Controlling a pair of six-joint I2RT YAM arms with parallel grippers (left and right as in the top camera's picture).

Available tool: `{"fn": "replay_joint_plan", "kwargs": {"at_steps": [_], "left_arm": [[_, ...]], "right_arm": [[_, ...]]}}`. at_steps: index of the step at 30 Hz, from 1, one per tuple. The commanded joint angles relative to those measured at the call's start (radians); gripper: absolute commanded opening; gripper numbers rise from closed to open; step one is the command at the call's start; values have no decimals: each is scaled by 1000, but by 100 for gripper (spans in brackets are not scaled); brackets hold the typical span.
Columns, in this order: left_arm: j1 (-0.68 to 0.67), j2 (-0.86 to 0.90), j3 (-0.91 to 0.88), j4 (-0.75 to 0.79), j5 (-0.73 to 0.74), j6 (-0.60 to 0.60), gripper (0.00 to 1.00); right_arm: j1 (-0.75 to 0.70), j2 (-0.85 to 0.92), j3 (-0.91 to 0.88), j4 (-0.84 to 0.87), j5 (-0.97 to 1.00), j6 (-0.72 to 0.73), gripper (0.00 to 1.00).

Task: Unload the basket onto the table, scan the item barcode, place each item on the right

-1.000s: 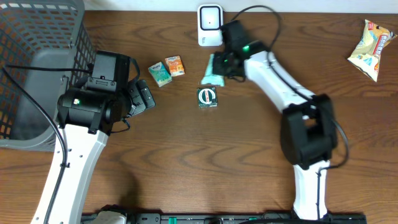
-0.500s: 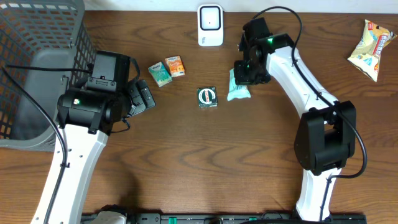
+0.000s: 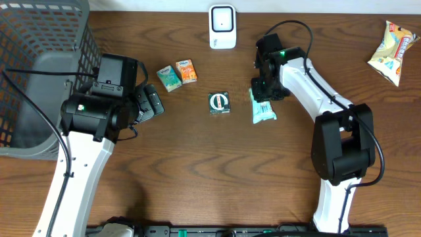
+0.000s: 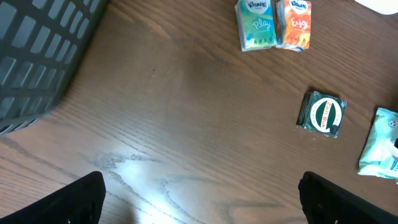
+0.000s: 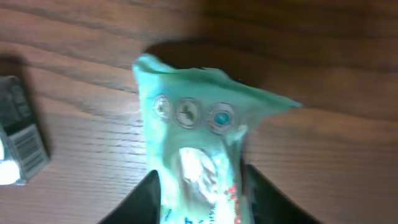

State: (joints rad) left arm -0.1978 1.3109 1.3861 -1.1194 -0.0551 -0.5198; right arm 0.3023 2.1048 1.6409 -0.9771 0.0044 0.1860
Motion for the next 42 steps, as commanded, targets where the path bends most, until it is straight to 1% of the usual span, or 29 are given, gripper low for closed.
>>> {"fn": "replay_joint_plan", "kwargs": {"at_steps": [1, 8, 10, 15, 19, 22, 25, 26, 27, 31, 37, 42], "left_arm": [[4, -3, 3, -3, -10, -2, 97], [4, -3, 3, -3, -10, -2, 98], [4, -3, 3, -3, -10, -2, 98], [4, -3, 3, -3, -10, -2, 98], [4, -3, 3, -3, -10, -2, 98], [4, -3, 3, -3, -10, -2, 98], [4, -3, 3, -3, -10, -2, 98], [4, -3, 3, -3, -10, -2, 97], [4, -3, 3, -3, -10, -2, 98], [4, -3, 3, -3, -10, -2, 98], [4, -3, 3, -3, -10, -2, 98], [4, -3, 3, -3, -10, -2, 97]], "right_arm": [[3, 2, 27, -23, 80, 4, 43], [37, -7, 109, -92, 81, 23, 46], [61, -7, 113, -94, 100, 23, 49], [150, -4, 109, -109, 268, 23, 49], [211, -3, 105, -107, 323, 39, 50], [236, 1, 103, -107, 373, 88, 50], [232, 2, 103, -107, 375, 98, 50], [227, 2, 103, -107, 376, 98, 50], [214, 2, 103, -106, 381, 98, 54], [183, 2, 103, -108, 375, 98, 55], [176, 2, 87, -89, 254, 88, 51], [204, 2, 25, -28, 282, 79, 49]]}}
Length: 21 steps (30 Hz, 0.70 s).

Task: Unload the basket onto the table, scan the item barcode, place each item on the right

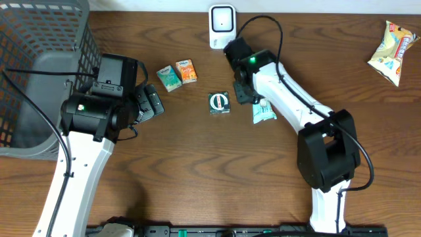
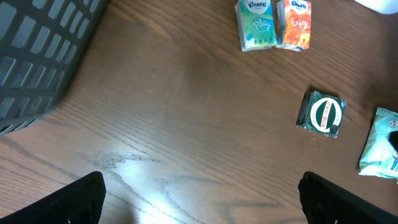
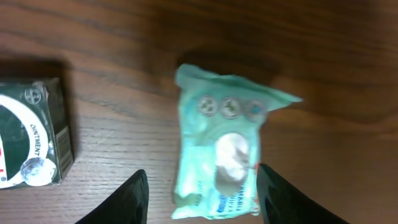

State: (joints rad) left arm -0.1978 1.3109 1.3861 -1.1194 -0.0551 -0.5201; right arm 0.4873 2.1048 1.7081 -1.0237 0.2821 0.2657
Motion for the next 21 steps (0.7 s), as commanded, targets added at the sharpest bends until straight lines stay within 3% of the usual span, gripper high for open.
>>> {"fn": "replay_joint_plan", "kwargs": {"at_steps": [1, 15, 17, 21], "left_arm": [[4, -3, 3, -3, -10, -1, 98], [4, -3, 3, -3, -10, -1, 98], [4, -3, 3, -3, -10, -1, 98], [4, -3, 3, -3, -10, -1, 97]], "right_arm": [[24, 2, -60, 36, 21, 0, 49], [37, 3, -304, 282, 240, 10, 52], [37, 3, -320, 295, 238, 11, 46], [37, 3, -322, 299, 228, 11, 20]]}}
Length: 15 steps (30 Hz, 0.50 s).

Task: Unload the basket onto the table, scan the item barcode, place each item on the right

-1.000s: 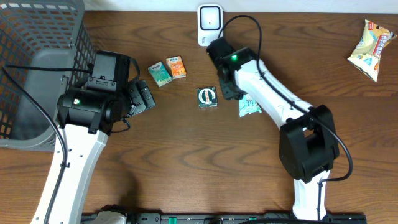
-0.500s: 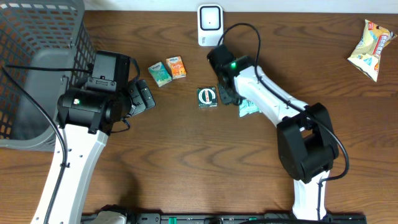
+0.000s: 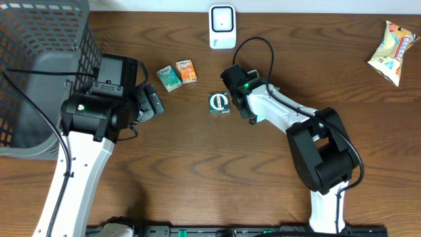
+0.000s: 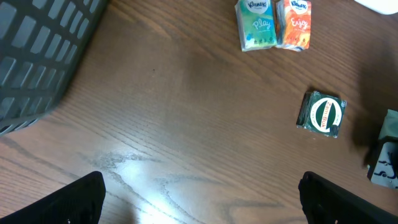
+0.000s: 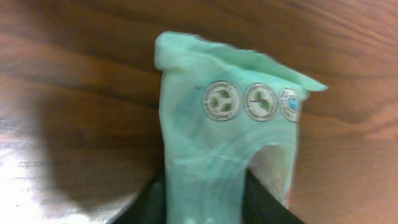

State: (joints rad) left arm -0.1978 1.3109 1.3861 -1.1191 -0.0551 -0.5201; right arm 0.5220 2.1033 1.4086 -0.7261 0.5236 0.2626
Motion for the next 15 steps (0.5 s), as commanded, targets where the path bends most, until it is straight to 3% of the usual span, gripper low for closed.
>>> {"fn": "replay_joint_plan", "kwargs": {"at_steps": [1, 5, 7, 11, 15], "left_arm": [[4, -3, 3, -4, -10, -1, 98], [4, -3, 3, -4, -10, -1, 98], [4, -3, 3, -4, -10, -1, 98], [4, -3, 3, -4, -10, -1, 97], [4, -3, 3, -4, -10, -1, 98]], "right_arm": [[3, 5, -21, 5, -17, 14, 15], [0, 2, 13, -8, -79, 14, 9], [-10, -2, 66, -45, -129, 13, 1], [-40, -8, 192, -153, -272, -2, 1], [-83, -11, 294, -219, -518, -109, 1]]}}
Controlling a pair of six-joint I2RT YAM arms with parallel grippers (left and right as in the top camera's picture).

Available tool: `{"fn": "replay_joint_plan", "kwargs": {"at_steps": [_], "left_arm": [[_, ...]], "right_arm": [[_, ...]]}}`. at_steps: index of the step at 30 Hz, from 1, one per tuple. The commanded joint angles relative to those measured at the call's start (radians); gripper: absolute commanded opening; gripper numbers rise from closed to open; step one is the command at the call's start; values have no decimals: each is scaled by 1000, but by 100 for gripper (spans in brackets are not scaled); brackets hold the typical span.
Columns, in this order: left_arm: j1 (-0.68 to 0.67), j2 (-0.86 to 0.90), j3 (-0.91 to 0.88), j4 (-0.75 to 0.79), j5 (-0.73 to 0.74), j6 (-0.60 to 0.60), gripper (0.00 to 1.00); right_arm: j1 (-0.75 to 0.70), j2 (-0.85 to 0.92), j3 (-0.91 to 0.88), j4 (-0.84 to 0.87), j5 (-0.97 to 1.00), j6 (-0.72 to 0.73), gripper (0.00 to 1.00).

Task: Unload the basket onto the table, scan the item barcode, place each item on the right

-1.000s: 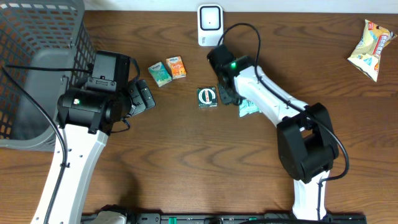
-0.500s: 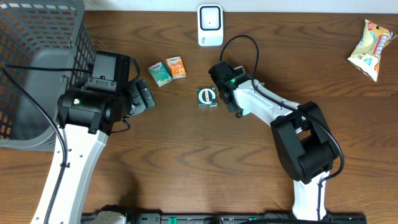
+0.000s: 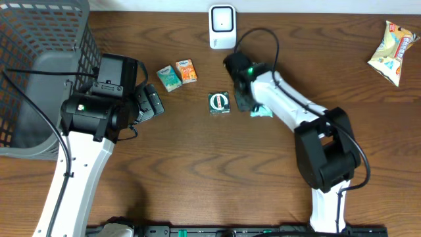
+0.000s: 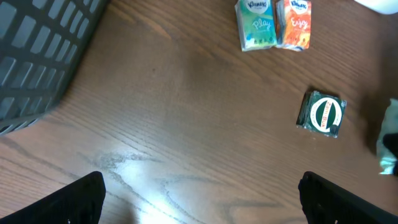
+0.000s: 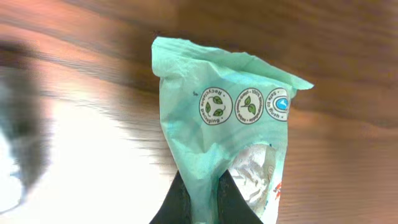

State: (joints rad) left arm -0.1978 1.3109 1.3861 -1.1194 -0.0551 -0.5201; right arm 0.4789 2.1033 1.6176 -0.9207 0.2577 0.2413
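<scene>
A mint green packet (image 5: 227,133) fills the right wrist view, and my right gripper (image 5: 199,200) is shut on its lower part, the dark fingers pinching the film tight. From overhead the right gripper (image 3: 248,100) sits right of the dark green box (image 3: 219,103), with a corner of the packet (image 3: 260,111) showing beside it. The white scanner (image 3: 222,27) stands at the table's back edge, just beyond the arm. My left gripper (image 3: 152,101) is open over bare wood at the left (image 4: 202,199), holding nothing.
Two small tissue packs, teal (image 3: 169,78) and orange (image 3: 187,71), lie left of the green box (image 4: 322,114). A grey mesh basket (image 3: 39,59) fills the far left. A yellow snack bag (image 3: 393,43) lies at the back right corner.
My right gripper's fingers stood apart round the packet and now pinch it shut. The right wrist has shifted slightly back toward the scanner. The left arm is unchanged.
First my right gripper was low over the packet, further right. Then it stood higher and open, with packet and green box both in its view. Then it was down with fingers either side of the packet, and now they are shut on it. The left arm stayed still.
</scene>
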Motion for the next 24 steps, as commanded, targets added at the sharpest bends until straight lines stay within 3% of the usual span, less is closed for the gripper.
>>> {"fn": "replay_joint_plan", "kwargs": {"at_steps": [1, 9, 16, 22, 24], "left_arm": [[4, -3, 3, -3, -10, -1, 98], [4, -3, 3, -3, -10, -1, 98], [4, -3, 3, -3, -10, -1, 97], [4, -3, 3, -3, -10, -1, 98], [4, -3, 3, -3, -10, -1, 98]], "right_arm": [[-49, -11, 95, -28, -299, -100, 1], [-184, -10, 67, -32, -856, -211, 1], [-327, -7, -109, 118, -1186, -220, 1], [-447, -7, -241, 188, -1236, -219, 1], [-486, -7, -253, 183, -1185, -200, 9]]}}
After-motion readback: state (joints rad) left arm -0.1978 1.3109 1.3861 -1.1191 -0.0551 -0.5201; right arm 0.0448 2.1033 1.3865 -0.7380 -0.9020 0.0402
